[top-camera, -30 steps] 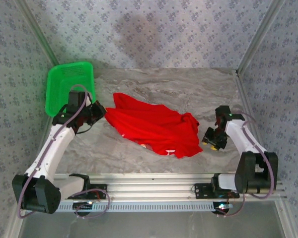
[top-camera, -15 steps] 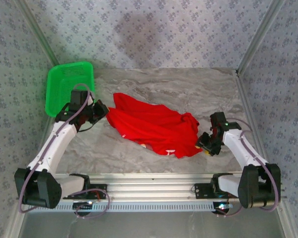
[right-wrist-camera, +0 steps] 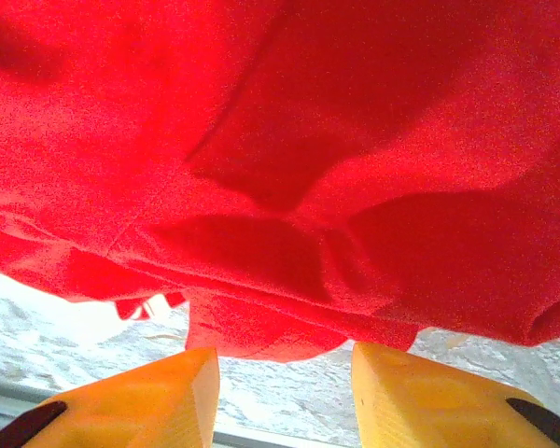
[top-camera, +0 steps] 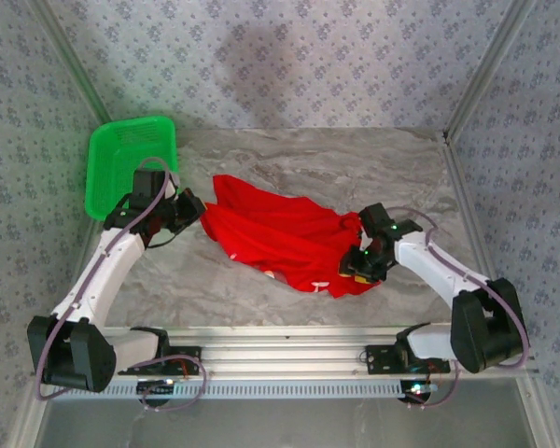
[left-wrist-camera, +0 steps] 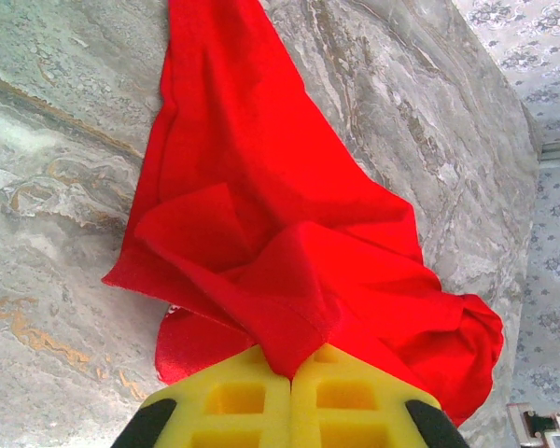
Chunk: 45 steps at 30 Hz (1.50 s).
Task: Fold and stack the t-shirts
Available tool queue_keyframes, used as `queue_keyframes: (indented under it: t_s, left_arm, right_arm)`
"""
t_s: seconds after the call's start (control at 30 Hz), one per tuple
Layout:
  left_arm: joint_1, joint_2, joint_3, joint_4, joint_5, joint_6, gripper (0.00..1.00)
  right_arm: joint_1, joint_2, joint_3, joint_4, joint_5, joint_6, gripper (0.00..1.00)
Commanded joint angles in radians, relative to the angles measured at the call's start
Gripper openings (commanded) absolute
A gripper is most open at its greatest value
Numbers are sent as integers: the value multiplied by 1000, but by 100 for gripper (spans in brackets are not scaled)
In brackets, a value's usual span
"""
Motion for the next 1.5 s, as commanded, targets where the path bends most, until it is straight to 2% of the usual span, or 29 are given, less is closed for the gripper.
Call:
queue_keyframes:
  t_s: [0.0, 0.2, 0.47, 0.6, 0.77, 0.83, 1.03, 1.23, 1.47]
  left_arm:
    - [6, -3, 20, 24, 20, 6, 0]
    - [6, -13, 16, 16, 13, 10, 0]
    - [6, -33, -1, 11, 5, 9, 0]
    - [6, -36, -3, 9, 2, 12, 0]
    - [7, -37, 4, 4, 0, 15, 0]
    - [6, -36, 12, 4, 0, 18, 0]
    - [6, -18, 59, 6, 14, 11, 0]
    - [5, 29, 169, 22, 40, 2, 0]
    - [-11, 106, 324, 7, 46, 30, 0]
  right_arm:
    - [45, 58, 51, -113, 144, -58, 43]
    - [120, 131, 84, -111, 197, -86, 43]
    - [166, 211, 106, -109, 262, -108, 39]
    - [170, 249, 115, -123, 300, -114, 28]
    - [156, 213, 135, -149, 356, -90, 0]
    - [150, 178, 156, -163, 380, -99, 0]
    - [87, 83, 282, -276, 407, -171, 0]
    - [-34, 25, 461, -384, 418, -277, 0]
    - [-158, 9, 608, -377, 443, -409, 0]
